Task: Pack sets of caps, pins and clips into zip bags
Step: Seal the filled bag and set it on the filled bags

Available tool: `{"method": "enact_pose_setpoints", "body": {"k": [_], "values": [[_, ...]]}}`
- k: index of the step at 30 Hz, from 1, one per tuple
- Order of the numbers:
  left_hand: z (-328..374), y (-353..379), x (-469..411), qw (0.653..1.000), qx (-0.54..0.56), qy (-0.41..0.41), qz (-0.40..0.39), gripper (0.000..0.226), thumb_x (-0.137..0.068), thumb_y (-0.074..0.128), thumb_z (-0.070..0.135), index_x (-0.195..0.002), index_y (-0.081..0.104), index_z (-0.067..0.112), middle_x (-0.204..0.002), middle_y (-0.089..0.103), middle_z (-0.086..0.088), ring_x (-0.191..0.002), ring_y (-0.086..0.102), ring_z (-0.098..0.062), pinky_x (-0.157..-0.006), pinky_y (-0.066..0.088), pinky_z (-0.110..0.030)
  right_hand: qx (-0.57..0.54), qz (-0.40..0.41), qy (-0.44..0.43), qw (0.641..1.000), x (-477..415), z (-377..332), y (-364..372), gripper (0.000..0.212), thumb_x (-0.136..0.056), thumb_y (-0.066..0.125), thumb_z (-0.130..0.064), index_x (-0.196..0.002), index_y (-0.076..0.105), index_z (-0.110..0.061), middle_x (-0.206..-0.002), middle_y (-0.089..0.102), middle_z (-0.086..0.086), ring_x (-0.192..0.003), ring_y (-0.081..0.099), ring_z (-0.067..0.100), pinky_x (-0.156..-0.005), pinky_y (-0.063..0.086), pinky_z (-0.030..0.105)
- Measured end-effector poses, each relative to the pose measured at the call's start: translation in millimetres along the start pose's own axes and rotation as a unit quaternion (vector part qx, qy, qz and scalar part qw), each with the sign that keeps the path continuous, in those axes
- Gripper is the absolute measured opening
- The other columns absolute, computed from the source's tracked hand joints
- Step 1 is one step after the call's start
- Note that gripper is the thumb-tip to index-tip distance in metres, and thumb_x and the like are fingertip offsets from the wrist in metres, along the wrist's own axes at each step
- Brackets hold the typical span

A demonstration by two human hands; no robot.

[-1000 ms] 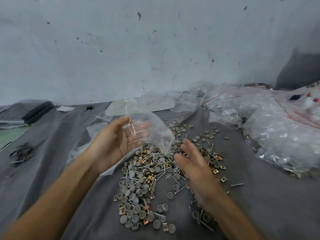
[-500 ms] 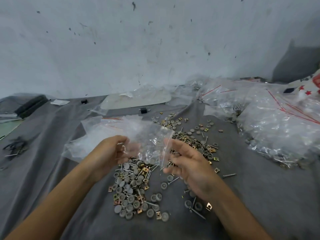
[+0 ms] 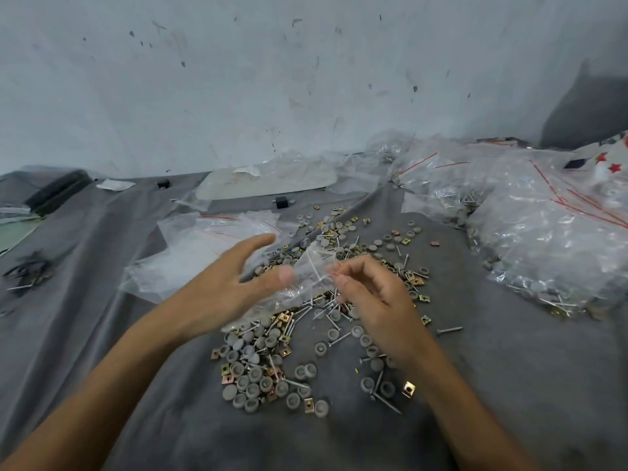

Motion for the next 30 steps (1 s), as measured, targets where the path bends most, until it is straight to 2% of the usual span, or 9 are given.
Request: {"method": "enact_pose_setpoints", "body": {"k": [3, 6, 9, 11, 14, 16, 20, 25, 30], "values": [[25, 19, -4, 0.994, 0.009, 0.059, -0.093, 0.111, -0.058, 0.065, 0.090, -0.153, 0.018, 0.056, -0.151, 0.030, 0.041, -0.132, 0.037, 0.014, -0.109, 0.034, -0.024, -0.026, -0.029, -0.007, 0.999, 1, -6, 2, 0.010, -0.094, 0.059, -0.023, -0.087, 0.066, -0.025, -0.084, 0.067, -0.006, -0.082, 0.062, 0.013, -0.072, 0.050, 0.040], [35, 25, -10, 0.989, 0.111, 0.050, -0.088, 0.080, -0.074, 0.082, 0.057, -0.142, 0.045, 0.037, -0.129, 0.067, 0.013, -0.118, 0.063, -0.002, -0.100, 0.051, -0.025, -0.048, -0.058, -0.008, 0.997, 1, -10, -2, 0.014, -0.091, 0.057, -0.017, -0.093, 0.070, -0.022, -0.089, 0.067, 0.009, -0.084, 0.060, 0.032, -0.077, 0.050, 0.049], [40, 26, -12, 0.985, 0.160, 0.046, -0.053, 0.059, -0.079, 0.077, 0.042, -0.131, 0.057, 0.026, -0.113, 0.074, 0.010, -0.104, 0.070, -0.006, -0.086, 0.054, -0.019, -0.017, -0.095, 0.001, 0.995, 1, -14, -4, 0.013, -0.089, 0.063, -0.019, -0.098, 0.072, -0.024, -0.090, 0.066, 0.002, -0.085, 0.061, 0.020, -0.077, 0.050, 0.034], [39, 26, -10, 0.983, 0.168, 0.040, -0.055, 0.059, -0.082, 0.073, 0.047, -0.133, 0.055, 0.025, -0.116, 0.073, 0.011, -0.108, 0.069, -0.006, -0.090, 0.054, -0.020, -0.025, -0.106, 0.005, 0.994, 1, -18, -4, 0.014, -0.089, 0.071, -0.029, -0.095, 0.070, -0.017, -0.085, 0.064, -0.004, -0.081, 0.059, 0.011, -0.075, 0.049, 0.026], [39, 25, -1, 0.981, 0.150, 0.045, -0.111, 0.079, -0.080, 0.054, 0.080, -0.141, 0.052, 0.030, -0.129, 0.067, 0.014, -0.118, 0.064, -0.004, -0.097, 0.053, -0.024, -0.046, -0.104, 0.004, 0.993, 2, -20, -9, 0.023, -0.084, 0.075, -0.040, -0.085, 0.067, -0.019, -0.080, 0.061, -0.006, -0.077, 0.056, 0.010, -0.070, 0.048, 0.027], [38, 24, -1, 0.983, 0.168, 0.014, -0.074, 0.080, -0.082, 0.038, 0.087, -0.130, 0.063, 0.028, -0.122, 0.071, 0.010, -0.109, 0.067, -0.006, -0.096, 0.055, -0.033, -0.031, -0.105, 0.001, 0.994, 2, -21, -12, 0.019, -0.081, 0.079, -0.038, -0.083, 0.067, -0.023, -0.082, 0.065, 0.001, -0.078, 0.060, 0.011, -0.071, 0.053, 0.031], [42, 28, -11, 0.977, 0.194, -0.053, -0.066, 0.045, -0.087, 0.060, 0.053, -0.100, 0.078, 0.014, -0.092, 0.073, -0.015, -0.076, 0.062, -0.018, -0.078, 0.054, -0.033, -0.007, -0.138, 0.007, 0.990, 3, -22, -10, 0.016, -0.078, 0.079, -0.029, -0.082, 0.065, -0.032, -0.090, 0.070, 0.004, -0.081, 0.063, 0.012, -0.073, 0.056, 0.037], [46, 21, -12, 0.965, 0.226, -0.060, -0.120, 0.020, -0.073, 0.079, 0.029, -0.089, 0.081, 0.017, -0.072, 0.065, -0.007, -0.060, 0.058, -0.007, -0.057, 0.049, -0.016, -0.009, -0.161, -0.021, 0.987, 8, -36, -12, 0.014, -0.085, 0.076, -0.020, -0.095, 0.067, -0.023, -0.097, 0.071, 0.005, -0.085, 0.066, 0.012, -0.073, 0.054, 0.026], [62, 4, -8, 0.975, 0.194, 0.011, -0.104, 0.011, -0.076, 0.079, 0.016, -0.087, 0.078, 0.014, -0.072, 0.070, -0.009, -0.059, 0.059, -0.009, -0.054, 0.047, -0.015, -0.019, -0.147, -0.046, 0.988, 10, -57, -16, 0.019, -0.090, 0.072, -0.013, -0.106, 0.067, -0.021, -0.092, 0.070, 0.010, -0.076, 0.060, 0.036, -0.065, 0.051, 0.050]]}}
Point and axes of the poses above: each hand's wrist, its own x-axis away from the middle knuckle, its own y-axis out of the palm, z = x × y, the point moved 3 cm from there along -x, towards the middle knuckle
